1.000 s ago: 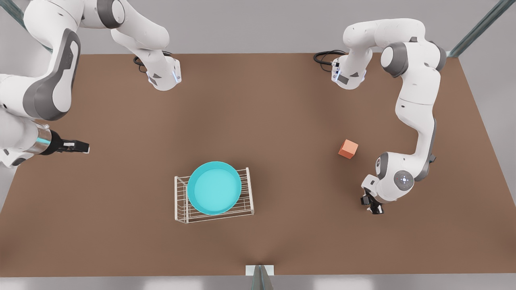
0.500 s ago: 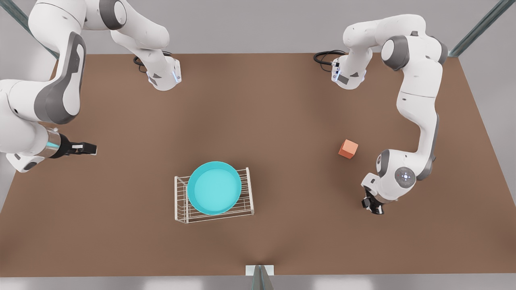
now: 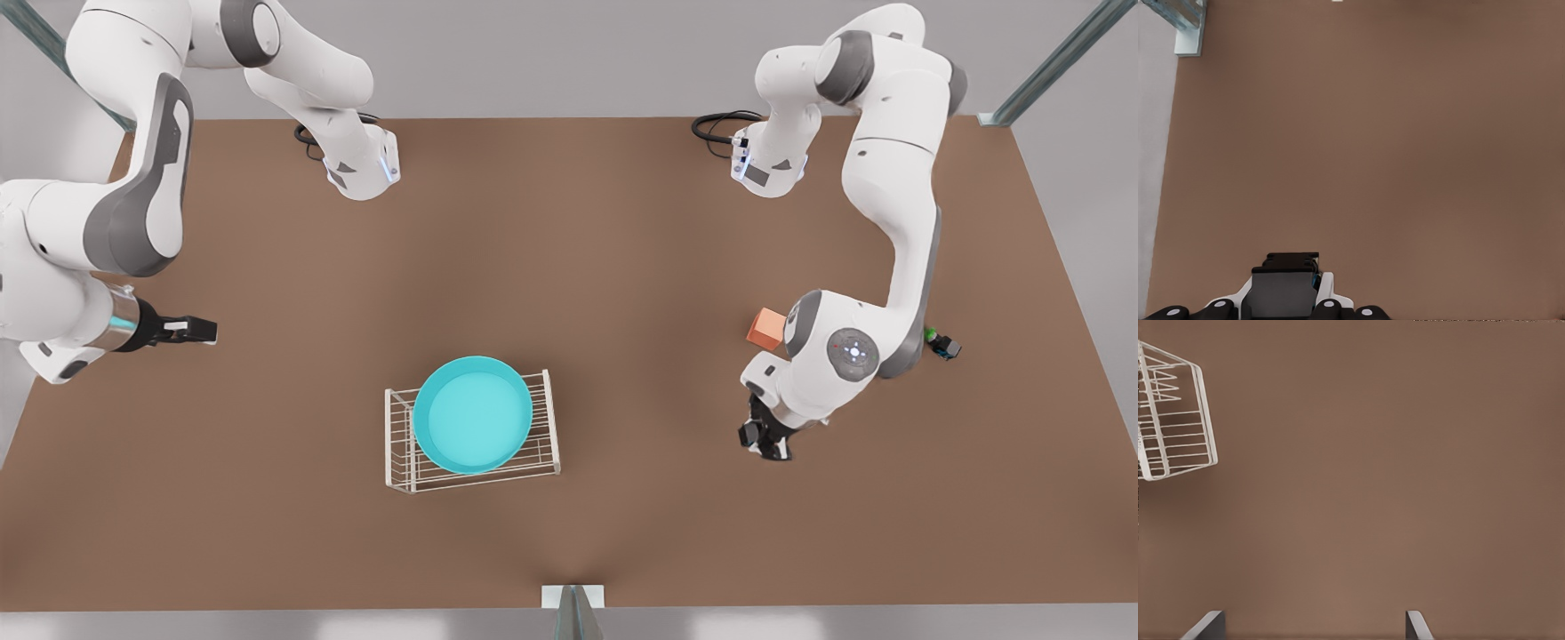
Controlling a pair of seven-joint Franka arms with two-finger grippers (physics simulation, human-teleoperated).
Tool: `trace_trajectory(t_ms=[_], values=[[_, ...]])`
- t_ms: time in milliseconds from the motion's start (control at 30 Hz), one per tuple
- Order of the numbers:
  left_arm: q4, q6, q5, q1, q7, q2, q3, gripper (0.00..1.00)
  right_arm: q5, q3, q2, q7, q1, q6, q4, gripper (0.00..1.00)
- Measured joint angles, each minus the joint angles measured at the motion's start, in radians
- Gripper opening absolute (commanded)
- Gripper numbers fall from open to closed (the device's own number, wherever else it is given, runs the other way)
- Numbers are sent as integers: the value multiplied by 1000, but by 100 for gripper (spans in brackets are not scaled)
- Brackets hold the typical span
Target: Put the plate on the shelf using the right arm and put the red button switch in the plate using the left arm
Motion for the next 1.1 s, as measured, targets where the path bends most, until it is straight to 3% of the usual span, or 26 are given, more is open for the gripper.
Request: trace_trajectory(t_ms=[267,600,800,1100], values=[[66,-212,-82,-126,-101,-45,0,43,-31,-8,21,4,75,-5,0,100],[168,-325,-143,-339,-317,-43,0,43,-32,-21,-6,12,-34,-1,11,100],[255,-298,-168,-429,-465,20,3,43,-30,-12,-5,17,-29,1,30,100],[349,-102,-179,-546,-689,124,13,43,-29,-14,-5,22,-34,3,39,100]])
